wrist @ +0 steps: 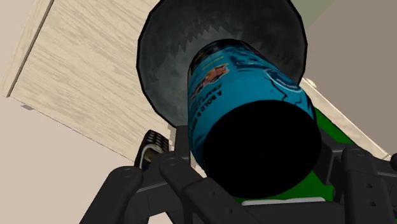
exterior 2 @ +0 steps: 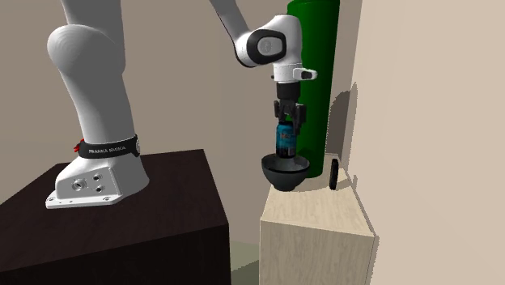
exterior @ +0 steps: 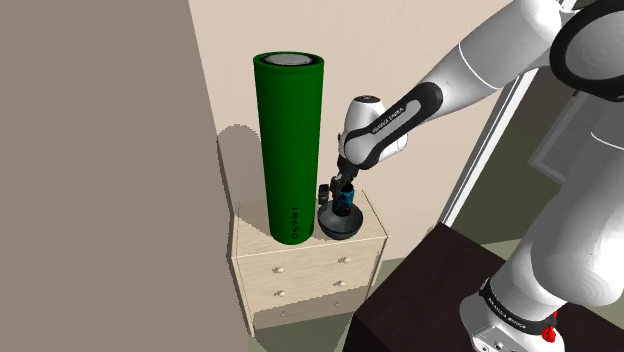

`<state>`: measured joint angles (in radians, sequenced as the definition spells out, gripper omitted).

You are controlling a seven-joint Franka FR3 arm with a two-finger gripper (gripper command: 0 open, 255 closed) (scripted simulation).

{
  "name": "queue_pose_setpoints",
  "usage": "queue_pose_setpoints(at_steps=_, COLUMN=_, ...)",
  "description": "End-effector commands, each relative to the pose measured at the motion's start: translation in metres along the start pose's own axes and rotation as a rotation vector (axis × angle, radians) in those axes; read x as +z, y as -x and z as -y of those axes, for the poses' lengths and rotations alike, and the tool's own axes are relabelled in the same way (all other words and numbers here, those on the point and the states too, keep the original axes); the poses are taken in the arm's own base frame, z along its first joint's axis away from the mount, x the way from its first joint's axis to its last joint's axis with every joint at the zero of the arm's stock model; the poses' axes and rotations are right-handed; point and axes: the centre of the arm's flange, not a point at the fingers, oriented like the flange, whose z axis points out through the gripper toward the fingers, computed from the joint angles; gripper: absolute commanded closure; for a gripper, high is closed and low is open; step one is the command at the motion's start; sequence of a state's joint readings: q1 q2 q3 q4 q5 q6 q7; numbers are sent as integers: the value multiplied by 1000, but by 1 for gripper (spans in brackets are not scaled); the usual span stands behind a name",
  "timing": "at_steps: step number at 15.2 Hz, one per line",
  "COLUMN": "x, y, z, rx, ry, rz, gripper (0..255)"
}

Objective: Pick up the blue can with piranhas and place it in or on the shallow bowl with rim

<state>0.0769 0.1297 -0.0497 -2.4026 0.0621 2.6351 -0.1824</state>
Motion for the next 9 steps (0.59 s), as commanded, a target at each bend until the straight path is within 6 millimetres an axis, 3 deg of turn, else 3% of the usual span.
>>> queue_pose_setpoints(at_steps=1, x=12, y=1, z=0, rx=0, ry=0, rz=-1, gripper=255)
queue_pose_setpoints(at_steps=4, x=24, y=2, z=0, rx=0, ry=0, rz=-1, gripper=255)
queue_pose_setpoints(at_steps=9, x=24, y=2, z=0, rx=0, ry=0, rz=-1, gripper=255)
